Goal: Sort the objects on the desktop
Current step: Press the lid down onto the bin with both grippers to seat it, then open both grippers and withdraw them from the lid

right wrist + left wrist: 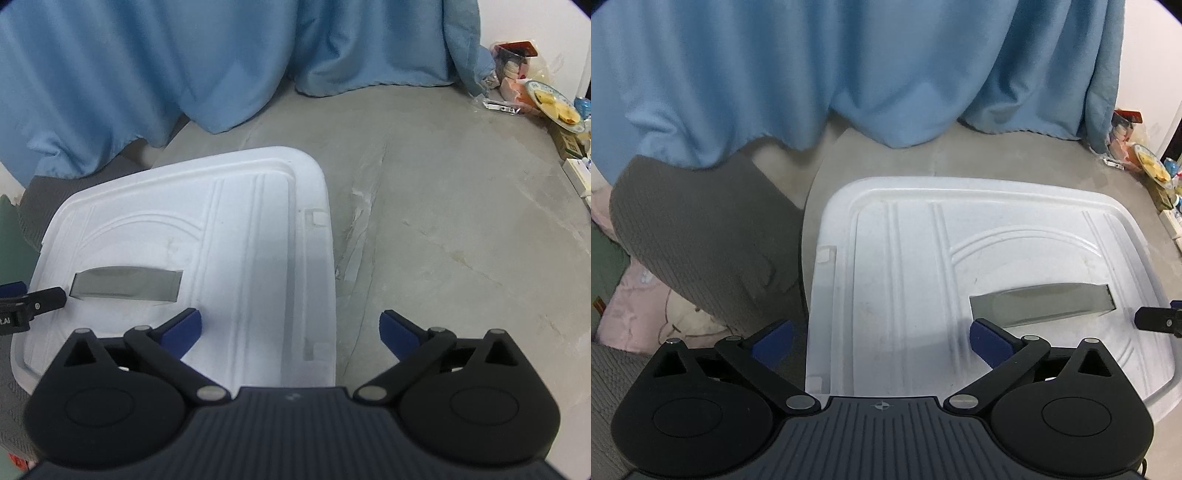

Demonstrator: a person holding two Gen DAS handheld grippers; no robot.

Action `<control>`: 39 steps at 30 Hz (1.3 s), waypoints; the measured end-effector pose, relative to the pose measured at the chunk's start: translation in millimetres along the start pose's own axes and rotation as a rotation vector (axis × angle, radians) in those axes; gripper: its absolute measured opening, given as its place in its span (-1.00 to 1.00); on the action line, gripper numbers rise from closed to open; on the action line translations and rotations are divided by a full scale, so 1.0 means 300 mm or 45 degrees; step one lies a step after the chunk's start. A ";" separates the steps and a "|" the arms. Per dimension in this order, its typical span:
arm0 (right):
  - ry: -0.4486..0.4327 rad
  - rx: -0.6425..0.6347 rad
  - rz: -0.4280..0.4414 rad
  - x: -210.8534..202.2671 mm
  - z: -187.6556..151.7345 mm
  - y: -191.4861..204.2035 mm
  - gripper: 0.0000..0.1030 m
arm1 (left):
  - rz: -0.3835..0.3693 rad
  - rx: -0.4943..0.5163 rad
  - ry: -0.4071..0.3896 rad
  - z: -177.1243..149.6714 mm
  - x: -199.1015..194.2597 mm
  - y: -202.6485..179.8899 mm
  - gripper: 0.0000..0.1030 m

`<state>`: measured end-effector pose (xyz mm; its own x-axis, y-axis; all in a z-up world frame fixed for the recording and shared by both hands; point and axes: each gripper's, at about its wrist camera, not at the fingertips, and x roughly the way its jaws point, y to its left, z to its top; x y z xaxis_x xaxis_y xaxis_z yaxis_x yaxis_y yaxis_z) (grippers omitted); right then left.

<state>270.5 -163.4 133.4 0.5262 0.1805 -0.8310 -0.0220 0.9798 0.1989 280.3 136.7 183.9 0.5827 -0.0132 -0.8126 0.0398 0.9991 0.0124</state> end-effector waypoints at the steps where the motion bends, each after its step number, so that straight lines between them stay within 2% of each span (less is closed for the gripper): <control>1: -0.007 0.002 -0.002 -0.001 -0.003 0.001 0.99 | 0.008 0.012 -0.010 -0.003 -0.002 -0.005 1.00; 5: -0.025 -0.007 -0.013 -0.003 -0.006 0.009 0.99 | 0.017 0.013 -0.033 -0.008 -0.008 -0.009 1.00; 12: -0.080 0.045 -0.047 -0.014 -0.037 0.020 0.99 | -0.026 -0.042 -0.075 -0.038 -0.014 0.015 1.00; 17: -0.123 0.031 -0.075 -0.022 -0.052 0.033 0.99 | -0.001 -0.010 -0.136 -0.065 -0.027 -0.002 1.00; 24: -0.187 0.049 -0.109 -0.050 -0.069 0.045 0.99 | 0.034 -0.085 -0.152 -0.083 -0.050 -0.001 1.00; 28: -0.266 0.011 -0.076 -0.105 -0.105 0.060 0.99 | 0.098 -0.074 -0.283 -0.107 -0.144 -0.028 1.00; 31: -0.280 0.002 -0.028 -0.143 -0.145 0.062 0.99 | 0.079 -0.086 -0.355 -0.146 -0.224 -0.049 1.00; 34: -0.310 -0.042 -0.018 -0.185 -0.195 0.074 0.99 | 0.108 -0.078 -0.386 -0.201 -0.292 -0.085 1.00; 39: -0.380 -0.091 -0.020 -0.258 -0.293 0.093 0.99 | 0.095 -0.072 -0.397 -0.310 -0.371 -0.133 1.00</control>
<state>154.4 -142.4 157.5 0.7533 0.1424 -0.6421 -0.0662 0.9877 0.1414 138.3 102.0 219.6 0.8034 0.0572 -0.5926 -0.0522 0.9983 0.0257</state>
